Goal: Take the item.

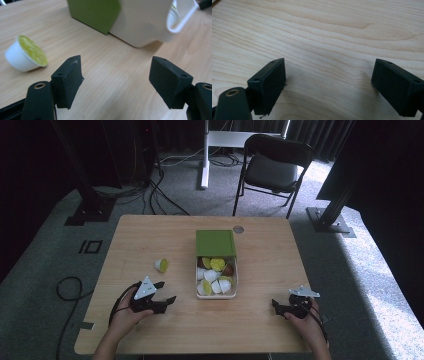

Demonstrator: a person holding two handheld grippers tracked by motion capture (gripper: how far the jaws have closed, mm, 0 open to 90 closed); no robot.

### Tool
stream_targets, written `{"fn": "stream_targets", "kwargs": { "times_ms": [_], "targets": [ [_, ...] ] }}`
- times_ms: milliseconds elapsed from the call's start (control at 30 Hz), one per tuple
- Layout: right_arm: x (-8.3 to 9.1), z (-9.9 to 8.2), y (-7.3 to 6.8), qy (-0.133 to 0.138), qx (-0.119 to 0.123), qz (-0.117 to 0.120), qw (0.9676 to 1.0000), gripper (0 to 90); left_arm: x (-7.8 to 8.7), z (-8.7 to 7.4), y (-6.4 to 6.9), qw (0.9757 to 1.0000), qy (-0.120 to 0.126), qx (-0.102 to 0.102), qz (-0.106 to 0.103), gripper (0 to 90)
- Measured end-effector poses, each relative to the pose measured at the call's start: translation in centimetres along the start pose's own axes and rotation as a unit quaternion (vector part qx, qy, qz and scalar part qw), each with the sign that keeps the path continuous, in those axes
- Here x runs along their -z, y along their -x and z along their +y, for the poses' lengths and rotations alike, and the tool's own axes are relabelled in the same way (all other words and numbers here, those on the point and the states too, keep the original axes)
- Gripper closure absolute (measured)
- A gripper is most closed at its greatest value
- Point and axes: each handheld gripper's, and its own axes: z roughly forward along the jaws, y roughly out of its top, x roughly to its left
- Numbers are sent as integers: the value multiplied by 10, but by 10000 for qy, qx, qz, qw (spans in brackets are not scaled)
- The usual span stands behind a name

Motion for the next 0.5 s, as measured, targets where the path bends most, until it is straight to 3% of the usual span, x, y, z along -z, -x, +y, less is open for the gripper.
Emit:
{"fn": "stream_targets", "kwargs": {
  "times_ms": [67,133,267,333,500],
  "targets": [
    [0,0,0,0,1,0,10000,121,0,-2,2,9998,-91,39,-179,265],
    [0,0,0,0,0,0,10000,121,0,-4,4,9997,-144,-64,-199,236],
    [0,0,0,0,-2,0,10000,121,-1,-8,10,9974,-422,-346,-464,211],
    [0,0,0,0,-1,0,10000,120,-1,-10,13,9964,-479,-367,-593,211],
    [0,0,0,0,0,0,10000,121,-1,-16,16,9947,-631,-500,-642,210]
  ]
}}
